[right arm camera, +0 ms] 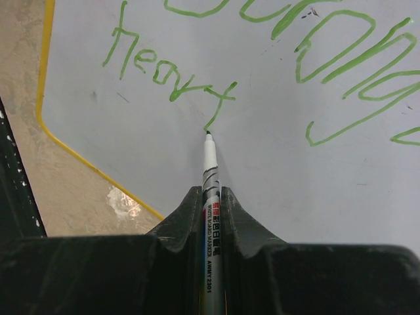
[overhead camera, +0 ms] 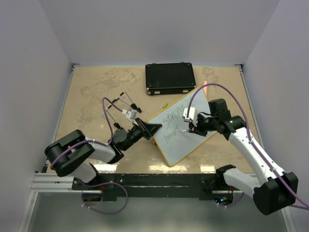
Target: Write a sentence on the whiteboard
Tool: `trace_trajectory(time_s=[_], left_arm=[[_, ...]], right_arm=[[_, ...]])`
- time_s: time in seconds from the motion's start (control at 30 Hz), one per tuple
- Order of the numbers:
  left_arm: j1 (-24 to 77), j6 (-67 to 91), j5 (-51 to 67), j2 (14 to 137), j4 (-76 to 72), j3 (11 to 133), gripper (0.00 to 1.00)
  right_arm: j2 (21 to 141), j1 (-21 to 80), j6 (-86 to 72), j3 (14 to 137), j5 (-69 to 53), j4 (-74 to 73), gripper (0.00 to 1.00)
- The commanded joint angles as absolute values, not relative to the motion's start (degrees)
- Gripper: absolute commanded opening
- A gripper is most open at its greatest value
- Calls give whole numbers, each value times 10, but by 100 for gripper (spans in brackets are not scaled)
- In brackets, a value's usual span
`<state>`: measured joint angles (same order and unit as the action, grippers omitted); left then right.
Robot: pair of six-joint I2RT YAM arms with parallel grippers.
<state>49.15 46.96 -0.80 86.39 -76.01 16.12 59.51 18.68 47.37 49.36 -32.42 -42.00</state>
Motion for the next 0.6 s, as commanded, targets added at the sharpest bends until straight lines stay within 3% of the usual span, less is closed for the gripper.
trace_trajectory(time_s=[0.0,0.57], left_arm=[[493,412,-3,867,-758,152,0],[493,412,-3,868,-763,149,0]], right_arm=[[584,185,467,521,-322,-392,0],[519,178,459,535,-336,-403,0]])
